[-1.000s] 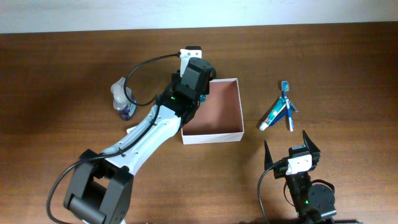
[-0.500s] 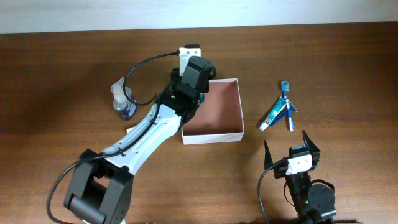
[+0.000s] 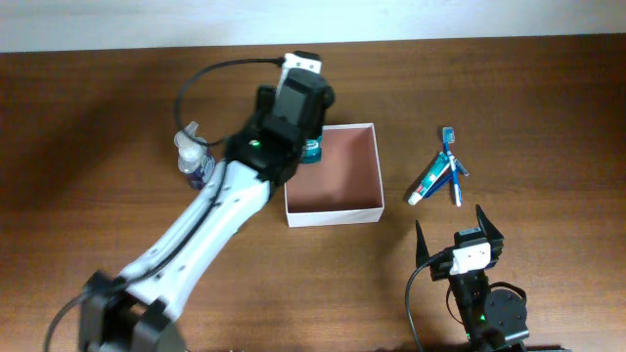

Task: Pack container
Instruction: 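Release the Listerine in the box and move left gripper to soap pump, then grasp the foaming soap pump bottle with the left gripper and lift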

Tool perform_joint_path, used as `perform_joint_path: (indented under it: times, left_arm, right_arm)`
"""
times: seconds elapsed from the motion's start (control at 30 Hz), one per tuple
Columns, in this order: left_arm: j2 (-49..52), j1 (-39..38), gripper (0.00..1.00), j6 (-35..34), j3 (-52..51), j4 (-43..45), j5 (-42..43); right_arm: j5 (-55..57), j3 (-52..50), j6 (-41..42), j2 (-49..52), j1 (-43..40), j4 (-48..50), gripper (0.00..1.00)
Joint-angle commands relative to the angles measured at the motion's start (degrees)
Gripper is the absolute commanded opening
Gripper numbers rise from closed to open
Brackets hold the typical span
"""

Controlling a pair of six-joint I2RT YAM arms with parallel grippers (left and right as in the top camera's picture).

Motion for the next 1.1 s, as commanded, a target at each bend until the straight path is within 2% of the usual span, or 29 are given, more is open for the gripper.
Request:
perform_joint_path:
  times: [0.0,0.1,0.17,0.27,0.3,0.37,0.5,0.67,0.83,1.07]
  left_arm:
    - [-6.71,5.77,0.74,2.21,1.53,-7.98,-1.31]
    - [-9.97,11.13,0.77,2.23,1.53,-14.16,0.24]
    - [-11.65,16.20,0.79,2.36,1.53,-18.05,4.83]
    - [-11.93,24.24,0.85,7.54,1.51,-20.94,17.77]
    - [-11.32,27.91,0.86,11.56,1.49,-21.46,26.53]
    - [-10.47,30.86,0.86,14.78,1.49,-22.32,32.54]
    - [-7.48,34.38,0.86,15.80,1.46,-24.17,33.07]
    - [-3.39,34.16,0.85,16.65,1.46,-24.41,33.68]
    - [-0.28,34.21,0.77,17.92,1.46,-24.35,33.64]
    - [3.87,34.21,0.76,17.92,1.46,-23.91,33.00]
  right_arm:
    - [0.31,-0.26,0.26,-0.37,-0.37,-0.44,0.99]
    - [0.28,-0.26,0.26,-0.37,-0.37,-0.44,0.99]
    - [0.31,-0.26,0.26,-0.37,-0.37,-0.44,0.98]
    - [0.31,-0.26,0.26,-0.37,-0.37,-0.46,0.98]
    - [0.31,-0.26,0.26,-0.37,-0.37,-0.44,0.99]
    - [0.31,-0.26,0.26,-0.37,-0.37,-0.44,0.99]
    - [0.31,-0.26,0.26,-0.37,-0.37,-0.44,0.98]
    - [0.31,-0.26,0.26,-0.37,-0.37,-0.44,0.99]
    - [0.31,-0.26,0.26,-0.37,-0.37,-0.44,0.99]
    - [0.31,-0.26,0.26,-0.37,-0.37,-0.44,0.99]
